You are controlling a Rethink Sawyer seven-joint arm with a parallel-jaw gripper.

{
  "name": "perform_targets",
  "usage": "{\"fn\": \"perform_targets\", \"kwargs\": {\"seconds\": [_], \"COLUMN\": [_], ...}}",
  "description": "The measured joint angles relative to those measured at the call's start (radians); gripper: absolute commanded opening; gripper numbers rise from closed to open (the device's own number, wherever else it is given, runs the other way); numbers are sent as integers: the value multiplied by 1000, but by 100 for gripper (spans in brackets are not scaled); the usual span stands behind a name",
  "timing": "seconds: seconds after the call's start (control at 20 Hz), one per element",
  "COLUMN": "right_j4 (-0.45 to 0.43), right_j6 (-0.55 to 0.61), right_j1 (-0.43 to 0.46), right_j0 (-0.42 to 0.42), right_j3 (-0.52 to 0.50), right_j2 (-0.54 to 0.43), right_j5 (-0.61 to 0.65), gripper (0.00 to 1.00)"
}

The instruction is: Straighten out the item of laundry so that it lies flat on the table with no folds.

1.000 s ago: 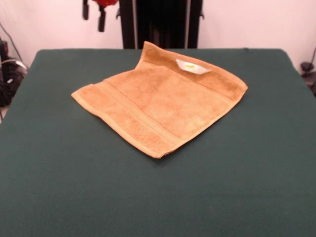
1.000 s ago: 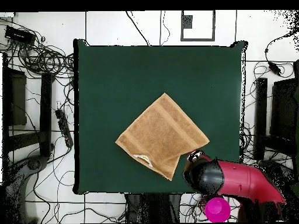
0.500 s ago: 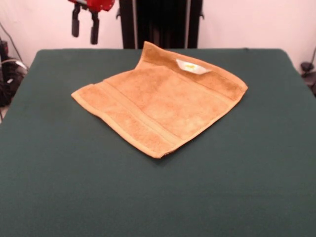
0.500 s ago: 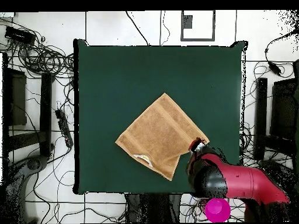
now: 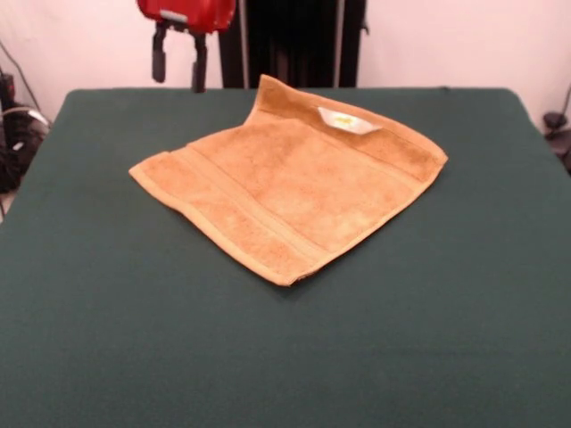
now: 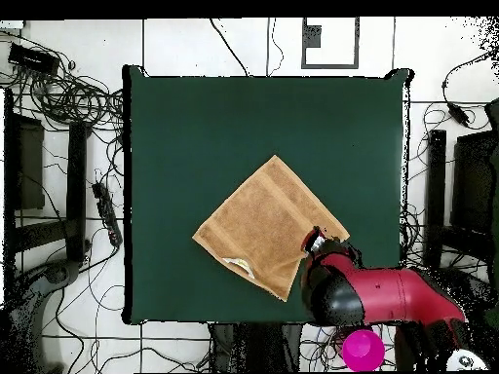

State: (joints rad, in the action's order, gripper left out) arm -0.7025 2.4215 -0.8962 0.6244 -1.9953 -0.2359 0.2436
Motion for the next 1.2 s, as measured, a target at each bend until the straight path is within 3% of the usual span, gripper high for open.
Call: {"fn": "perform_targets", "kwargs": {"seconds": [0.55, 1.0, 1.05, 1.2], "right_j4": [-68, -69, -69, -79], "right_j6": [0, 0, 0, 0], "right_j1": [192, 274, 279, 288], "right_j0": [-104, -153, -159, -189], "right_j3": [119, 194, 200, 222], "right_j2": [-1, 3, 4, 20], "right_j5": [0, -1, -1, -12], "gripper": [100, 100, 0, 0]}}
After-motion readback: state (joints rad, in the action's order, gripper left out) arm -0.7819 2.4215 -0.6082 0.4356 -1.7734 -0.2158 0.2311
